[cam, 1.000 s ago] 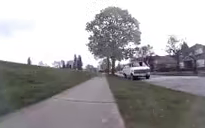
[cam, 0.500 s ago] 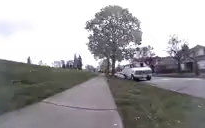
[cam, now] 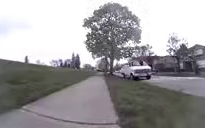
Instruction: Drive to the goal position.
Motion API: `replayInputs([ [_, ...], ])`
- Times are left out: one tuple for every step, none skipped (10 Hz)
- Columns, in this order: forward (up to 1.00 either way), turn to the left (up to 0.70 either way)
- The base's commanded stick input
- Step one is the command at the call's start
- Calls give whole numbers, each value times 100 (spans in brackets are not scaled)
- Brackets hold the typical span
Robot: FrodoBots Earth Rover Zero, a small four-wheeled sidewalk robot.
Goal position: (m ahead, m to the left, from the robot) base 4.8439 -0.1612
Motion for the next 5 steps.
replayInputs([
  [100, 35],
  [100, 38],
  [100, 35],
  [100, 27],
  [100, 18],
])
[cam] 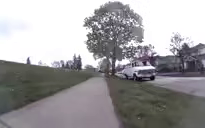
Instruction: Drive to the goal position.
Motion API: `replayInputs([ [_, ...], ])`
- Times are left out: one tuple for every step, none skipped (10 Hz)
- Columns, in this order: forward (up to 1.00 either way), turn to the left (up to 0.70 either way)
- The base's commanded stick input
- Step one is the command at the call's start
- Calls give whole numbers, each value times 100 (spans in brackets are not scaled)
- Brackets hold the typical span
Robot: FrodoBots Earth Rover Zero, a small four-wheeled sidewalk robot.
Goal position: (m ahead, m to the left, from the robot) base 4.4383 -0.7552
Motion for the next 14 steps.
replayInputs([
  [100, 9],
  [100, 1],
  [100, 0],
  [100, 0],
  [100, 0],
  [100, 0],
  [100, 0],
  [100, 0],
  [100, 0],
  [100, 0],
  [100, 0],
  [100, 0],
  [100, 0],
  [100, 0],
])
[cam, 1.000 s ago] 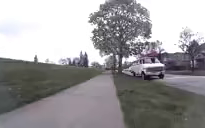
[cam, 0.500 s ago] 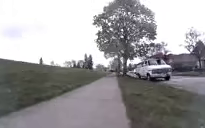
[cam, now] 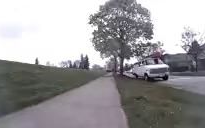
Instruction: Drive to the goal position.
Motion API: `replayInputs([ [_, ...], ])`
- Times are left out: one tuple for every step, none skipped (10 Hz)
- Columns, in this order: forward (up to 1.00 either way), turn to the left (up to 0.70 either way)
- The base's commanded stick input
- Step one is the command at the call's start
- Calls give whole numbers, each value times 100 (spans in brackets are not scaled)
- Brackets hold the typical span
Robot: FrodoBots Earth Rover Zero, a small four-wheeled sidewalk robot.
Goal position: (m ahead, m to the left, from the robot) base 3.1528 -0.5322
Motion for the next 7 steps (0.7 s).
replayInputs([
  [100, 0],
  [100, 0],
  [100, 0],
  [100, 0],
  [100, 0],
  [100, 0],
  [100, 0],
])
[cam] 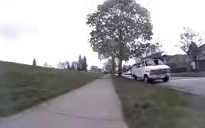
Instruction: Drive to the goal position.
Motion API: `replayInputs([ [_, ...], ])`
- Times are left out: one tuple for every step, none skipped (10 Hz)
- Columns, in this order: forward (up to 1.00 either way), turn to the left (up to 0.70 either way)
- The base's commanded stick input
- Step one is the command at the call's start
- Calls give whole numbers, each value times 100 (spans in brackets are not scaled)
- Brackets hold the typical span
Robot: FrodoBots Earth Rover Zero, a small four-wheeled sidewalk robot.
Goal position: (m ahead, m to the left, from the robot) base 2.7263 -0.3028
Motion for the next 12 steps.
replayInputs([
  [100, 0],
  [100, 0],
  [100, 0],
  [100, 0],
  [100, 0],
  [100, 0],
  [100, 0],
  [100, 0],
  [100, 0],
  [100, 0],
  [100, 0],
  [100, 0],
])
